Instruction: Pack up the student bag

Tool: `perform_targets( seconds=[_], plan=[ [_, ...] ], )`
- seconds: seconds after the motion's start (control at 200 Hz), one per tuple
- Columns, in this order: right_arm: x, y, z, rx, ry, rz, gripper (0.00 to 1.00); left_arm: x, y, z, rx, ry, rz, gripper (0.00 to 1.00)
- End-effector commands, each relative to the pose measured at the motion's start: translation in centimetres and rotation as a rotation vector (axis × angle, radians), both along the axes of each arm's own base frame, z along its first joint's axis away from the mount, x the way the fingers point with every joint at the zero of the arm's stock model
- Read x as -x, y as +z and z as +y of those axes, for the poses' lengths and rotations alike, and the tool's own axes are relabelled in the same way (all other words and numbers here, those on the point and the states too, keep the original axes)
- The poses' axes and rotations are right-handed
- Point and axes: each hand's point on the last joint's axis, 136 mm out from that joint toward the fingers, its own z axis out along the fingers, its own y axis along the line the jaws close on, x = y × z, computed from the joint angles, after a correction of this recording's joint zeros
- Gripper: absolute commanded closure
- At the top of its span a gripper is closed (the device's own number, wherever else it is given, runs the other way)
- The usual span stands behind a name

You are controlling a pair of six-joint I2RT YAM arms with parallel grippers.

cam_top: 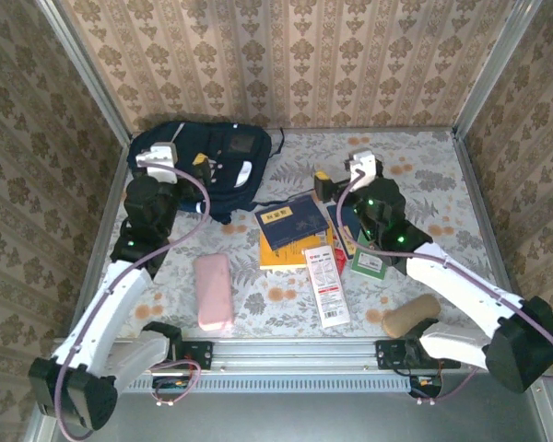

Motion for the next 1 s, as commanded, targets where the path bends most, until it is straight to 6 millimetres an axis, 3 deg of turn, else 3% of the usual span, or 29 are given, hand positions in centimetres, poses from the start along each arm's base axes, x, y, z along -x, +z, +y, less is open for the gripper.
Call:
perform_targets(
  seconds=[0.0, 0.085, 0.15, 0.2, 0.27, 0.31, 0.43, 0.53, 0.72, 0.82, 0.995],
  plan=[
    [1.5, -0.6, 0.0, -0.034, -0.052, 0.221, 0.0, 2.7, -4.2, 0.7, 0.024, 0.058, 0.34, 0.0],
    [1.6, 0.2, 1.5, -0.16, 0.077, 0.213, 0.0, 4.4, -5.7, 3.7, 0.087, 0.2, 0.519, 0.0],
    [0.4, 0.4, 0.8, -0.441, 0.104, 0.222, 0.0, 4.8, -7.0, 3.5, 0.212, 0.161, 0.576, 0.0],
    [-1.5, -0.6, 0.8, -0.596, 0.102, 0.385, 0.0, 5.3, -7.7, 3.2, 0.28, 0.142, 0.599, 0.0],
    [-3.6, -4.5, 3.2, -0.538, 0.088, 0.663, 0.0, 5.9, -8.5, 2.5, 0.311, 0.117, 0.644, 0.0],
    [-4.2, -6.3, 4.6, -0.501, 0.067, 0.739, 0.0, 6.3, -9.3, 2.8, 0.309, 0.147, 0.689, 0.0],
    [-6.0, -10.2, 9.2, -0.434, 0.034, 0.829, 0.0, 6.8, -10.5, 3.2, 0.275, 0.173, 0.726, 0.0],
    [-7.7, -13.8, 13.5, -0.478, 0.028, 0.953, 0.03, 6.8, -10.7, 4.4, 0.242, 0.221, 0.685, 0.0],
    [-10.0, -18.0, 20.3, -0.488, 0.004, 1.022, 0.09, 7.6, -11.7, 6.4, 0.233, 0.324, 0.641, 0.0],
    [-11.0, -20.8, 21.9, -0.517, -0.037, 1.089, 0.14, 7.7, -11.9, 6.6, 0.232, 0.339, 0.643, 0.0],
    [-12.5, -24.2, 23.0, -0.546, -0.083, 1.114, 0.35, 7.7, -11.7, 6.4, 0.208, 0.35, 0.629, 0.01]
  ],
)
